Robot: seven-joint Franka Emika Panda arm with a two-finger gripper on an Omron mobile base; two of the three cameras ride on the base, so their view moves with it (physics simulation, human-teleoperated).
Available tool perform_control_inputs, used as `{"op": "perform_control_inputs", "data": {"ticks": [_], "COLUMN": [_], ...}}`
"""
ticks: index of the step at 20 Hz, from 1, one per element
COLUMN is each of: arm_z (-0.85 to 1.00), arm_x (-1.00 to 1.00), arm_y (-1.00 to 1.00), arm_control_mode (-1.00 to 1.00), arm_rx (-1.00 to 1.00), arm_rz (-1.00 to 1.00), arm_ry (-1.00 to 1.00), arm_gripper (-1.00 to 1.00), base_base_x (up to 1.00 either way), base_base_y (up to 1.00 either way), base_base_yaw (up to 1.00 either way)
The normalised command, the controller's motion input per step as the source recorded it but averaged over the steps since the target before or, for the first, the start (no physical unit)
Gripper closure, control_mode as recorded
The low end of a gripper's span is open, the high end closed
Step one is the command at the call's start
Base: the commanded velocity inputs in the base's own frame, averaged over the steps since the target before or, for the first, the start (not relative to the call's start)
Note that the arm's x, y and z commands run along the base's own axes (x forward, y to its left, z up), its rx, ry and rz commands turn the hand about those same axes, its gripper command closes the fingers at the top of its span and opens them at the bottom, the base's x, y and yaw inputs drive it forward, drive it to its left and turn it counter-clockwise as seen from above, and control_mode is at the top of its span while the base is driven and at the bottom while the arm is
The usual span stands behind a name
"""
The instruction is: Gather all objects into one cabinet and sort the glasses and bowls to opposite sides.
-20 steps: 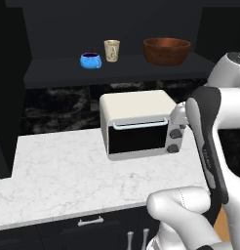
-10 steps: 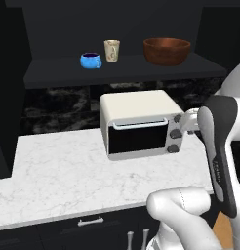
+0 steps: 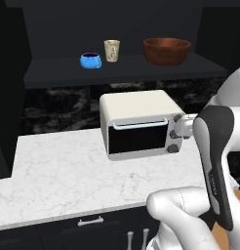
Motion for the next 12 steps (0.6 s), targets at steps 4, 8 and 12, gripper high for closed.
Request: {"op": "perform_control_inputs", "data": {"ticks": [4, 8, 12], "arm_z": [0.0, 0.0, 0.0], "arm_x": [0.0, 0.0, 0.0], "arm_y": [0.0, 0.0, 0.0], "arm_control_mode": [1.0, 1.0, 1.0], "arm_rx": [0.0, 0.0, 0.0], "arm_rz": [0.0, 0.0, 0.0], "arm_ry": [0.0, 0.0, 0.0], "arm_gripper": [-1.0, -1.0, -1.0], "base_base_x": [-0.92, -1.0, -0.75], "base_base_y": [0.0, 0.13, 0.29], "base_base_yaw": [0.01, 0.22, 0.37]}}
